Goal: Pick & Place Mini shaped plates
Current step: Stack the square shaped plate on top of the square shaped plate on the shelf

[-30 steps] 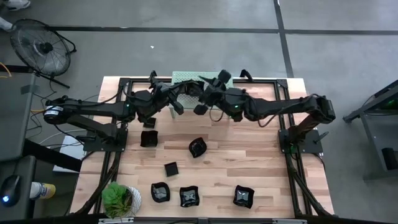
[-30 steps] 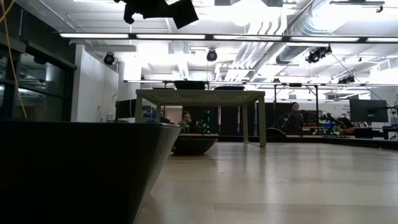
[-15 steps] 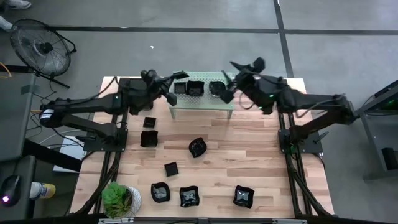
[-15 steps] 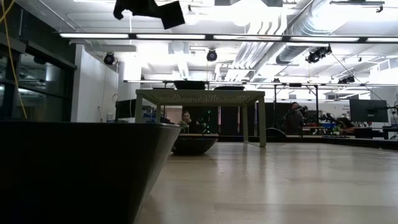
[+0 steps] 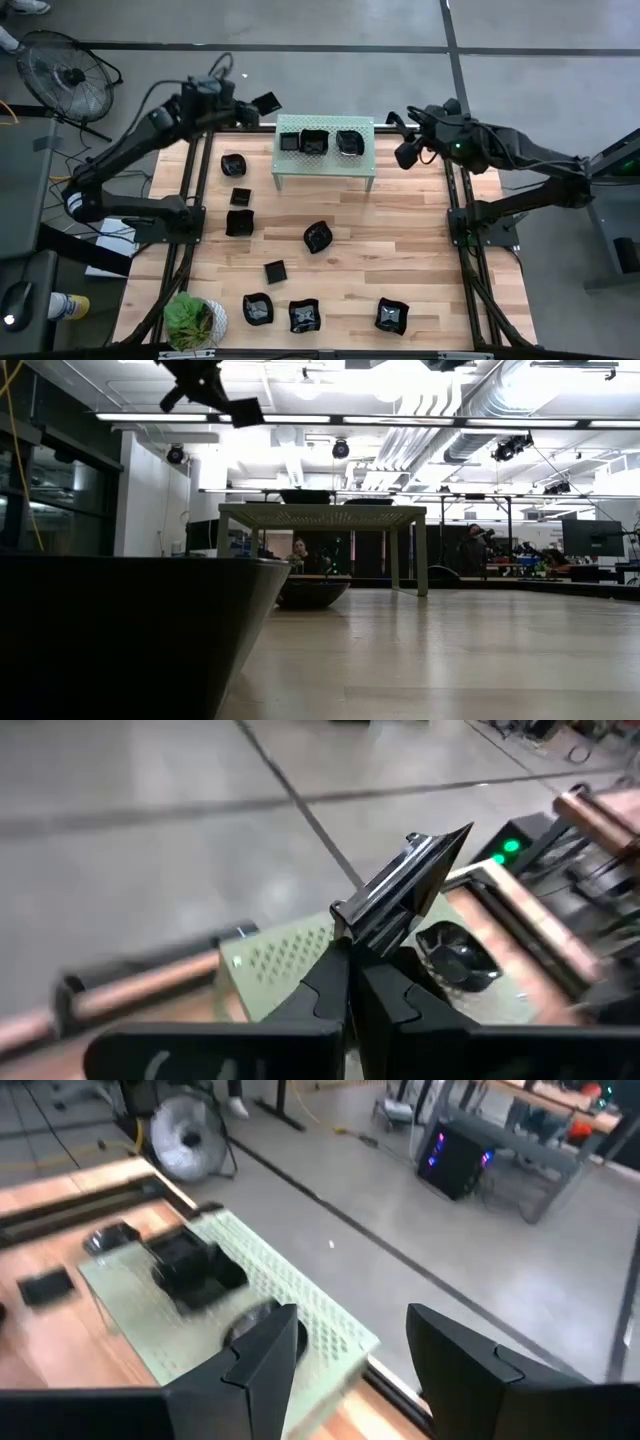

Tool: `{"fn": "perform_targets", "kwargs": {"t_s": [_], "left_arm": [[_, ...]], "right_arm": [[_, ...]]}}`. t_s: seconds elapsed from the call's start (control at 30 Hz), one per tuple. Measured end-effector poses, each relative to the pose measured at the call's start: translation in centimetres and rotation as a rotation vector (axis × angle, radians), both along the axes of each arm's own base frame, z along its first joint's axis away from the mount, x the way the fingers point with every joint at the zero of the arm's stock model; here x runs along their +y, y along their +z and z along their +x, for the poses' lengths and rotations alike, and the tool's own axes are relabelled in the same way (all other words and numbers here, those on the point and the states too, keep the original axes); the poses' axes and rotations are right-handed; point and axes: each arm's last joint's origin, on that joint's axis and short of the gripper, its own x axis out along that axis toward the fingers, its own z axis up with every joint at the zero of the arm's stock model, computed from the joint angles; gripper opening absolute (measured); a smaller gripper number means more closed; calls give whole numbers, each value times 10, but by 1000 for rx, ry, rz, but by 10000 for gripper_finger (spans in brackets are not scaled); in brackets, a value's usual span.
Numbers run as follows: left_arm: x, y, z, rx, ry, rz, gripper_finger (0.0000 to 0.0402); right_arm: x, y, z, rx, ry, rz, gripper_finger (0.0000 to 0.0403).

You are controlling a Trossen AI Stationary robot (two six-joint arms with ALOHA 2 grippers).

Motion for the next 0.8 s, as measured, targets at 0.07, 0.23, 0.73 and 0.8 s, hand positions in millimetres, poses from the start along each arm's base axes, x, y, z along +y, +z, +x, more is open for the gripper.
{"fn": "perform_targets", "kwargs": {"t_s": [0.07,0.23,0.73,0.8], "left_arm": [[11,-2,-7,-46,-15,-106,0],[42,-20,-12,-114,-71,-378,0],[90,-83,9,-105,-134,-886,0],[92,-86,11,-103,-119,-901,0]], "right_arm": [[-2,-2,-5,28,-11,16,185],[-8,-7,-17,97,-33,51,185],[-27,-35,-68,99,16,185,185],[-27,-42,-71,81,23,189,185]]}}
